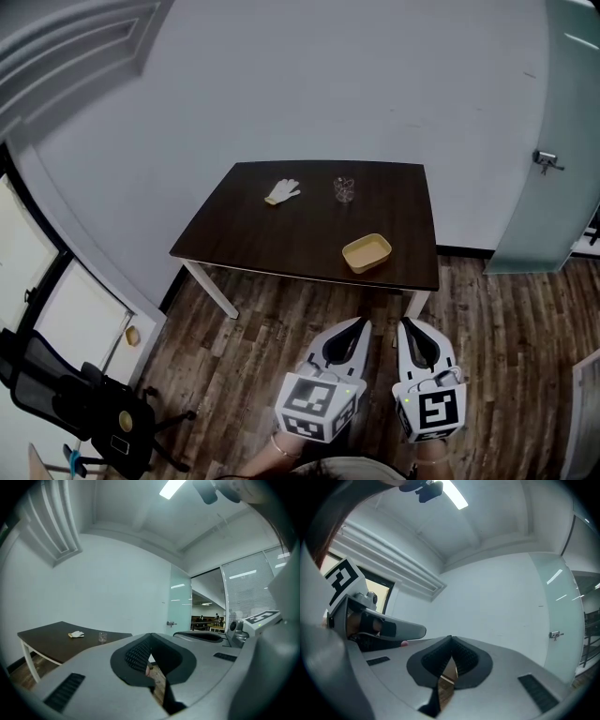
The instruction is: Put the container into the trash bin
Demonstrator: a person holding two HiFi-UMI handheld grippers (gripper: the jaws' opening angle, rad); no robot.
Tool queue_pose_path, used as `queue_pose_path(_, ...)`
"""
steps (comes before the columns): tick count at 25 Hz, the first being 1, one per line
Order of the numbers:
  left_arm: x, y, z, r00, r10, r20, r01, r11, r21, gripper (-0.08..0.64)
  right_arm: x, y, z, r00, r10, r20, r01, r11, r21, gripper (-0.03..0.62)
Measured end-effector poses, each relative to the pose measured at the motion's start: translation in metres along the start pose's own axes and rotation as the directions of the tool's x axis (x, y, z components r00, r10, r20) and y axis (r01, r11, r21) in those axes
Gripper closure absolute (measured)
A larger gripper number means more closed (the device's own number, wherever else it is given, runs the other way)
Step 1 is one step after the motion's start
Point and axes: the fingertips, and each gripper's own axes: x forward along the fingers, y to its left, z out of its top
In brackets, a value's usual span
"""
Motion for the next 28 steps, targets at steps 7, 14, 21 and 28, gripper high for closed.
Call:
queue_pose_path(7,0.068,0.057,0.008,1.0,-0.008,-0.015,0.008,1.0,-0.014,0.544,0.081,-0.026,-0.004,1.0,-0.01,-0.026,0.01,1.0,-0.011,0.583)
queue_pose_path(14,0.141,0.125,0.027,0.999,-0.035,-0.024,0.035,0.999,-0.015,0.545,0.177,-0.053,-0.008,0.999,-0.032,-0.044,0.032,0.999,-0.008,0.583)
queue_pose_path(21,0.2,0.185,0.04,0.998,-0.062,-0.024,0.061,0.998,-0.016,0.545,0.261,-0.067,-0.008,0.997,-0.042,-0.066,0.041,0.999,-0.01,0.583)
queue_pose_path(28,0.235,0.219,0.044,0.995,-0.096,-0.034,0.095,0.995,-0.03,0.545,0.315,-0.075,-0.02,0.998,-0.032,-0.045,0.033,0.999,0.021,0.582)
